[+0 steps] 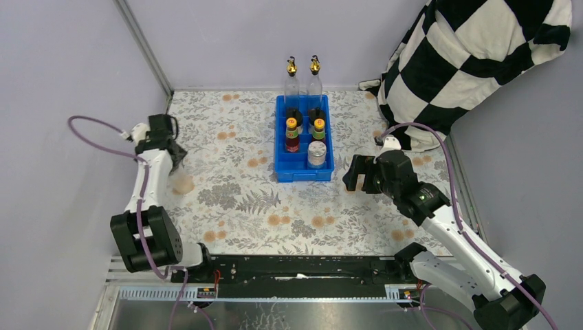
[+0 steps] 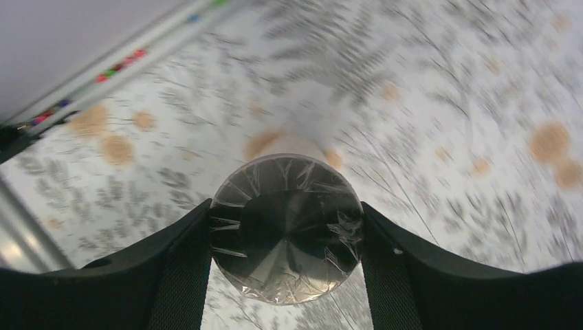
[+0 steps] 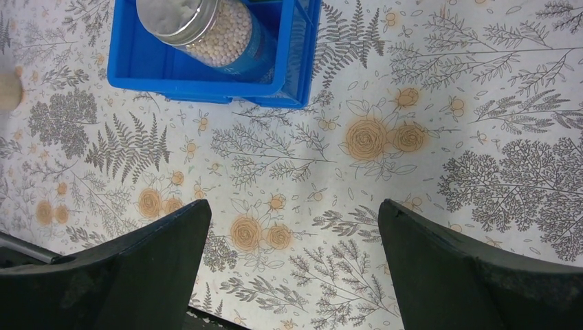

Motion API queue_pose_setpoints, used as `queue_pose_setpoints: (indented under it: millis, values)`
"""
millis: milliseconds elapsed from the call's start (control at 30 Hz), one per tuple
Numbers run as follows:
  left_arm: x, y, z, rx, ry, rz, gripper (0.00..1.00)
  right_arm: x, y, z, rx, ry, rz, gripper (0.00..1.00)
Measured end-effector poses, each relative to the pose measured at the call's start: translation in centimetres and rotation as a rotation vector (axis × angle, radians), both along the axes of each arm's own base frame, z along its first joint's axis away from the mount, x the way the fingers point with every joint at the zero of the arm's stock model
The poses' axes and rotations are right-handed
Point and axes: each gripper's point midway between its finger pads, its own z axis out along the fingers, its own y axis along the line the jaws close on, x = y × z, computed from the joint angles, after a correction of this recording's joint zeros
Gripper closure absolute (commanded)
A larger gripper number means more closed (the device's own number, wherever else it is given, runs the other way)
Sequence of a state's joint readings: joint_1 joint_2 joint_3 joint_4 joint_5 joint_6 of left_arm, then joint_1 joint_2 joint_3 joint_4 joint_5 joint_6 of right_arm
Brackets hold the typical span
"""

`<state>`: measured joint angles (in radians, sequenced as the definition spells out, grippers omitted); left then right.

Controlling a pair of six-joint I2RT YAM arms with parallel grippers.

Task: Organize the condiment bottles
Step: Pick up the bottle from the corner of the board.

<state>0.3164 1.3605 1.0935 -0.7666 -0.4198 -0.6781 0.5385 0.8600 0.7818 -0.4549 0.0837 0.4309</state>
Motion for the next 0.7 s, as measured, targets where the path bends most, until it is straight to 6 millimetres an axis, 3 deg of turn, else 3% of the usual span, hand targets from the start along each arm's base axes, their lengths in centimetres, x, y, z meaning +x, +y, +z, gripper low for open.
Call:
queue_pose_setpoints:
  millis: [233, 367, 600, 700]
  values:
    - [5.4, -9.6, 0.0, -0.011, -0.036, -0.312, 0.84, -0.1, 0.0, -0.1, 0.007, 0.002, -0.007, 0.0]
    - [7.3, -16.5, 0.1, -0.011, -0.071, -0.502, 0.83, -0.1, -0.1, 0.1, 0.012, -0.006, -0.009, 0.0]
    - [7.1, -29.5, 0.3, -0.011, -0.087, -0.817, 0.84, -0.2, -0.1, 0.3, 0.014, -0.009, -0.011, 0.0]
    - [6.3, -32.5, 0.2, 0.029, -0.068, -0.887, 0.84, -0.3, -0.2, 0.2, 0.012, -0.006, -0.011, 0.0]
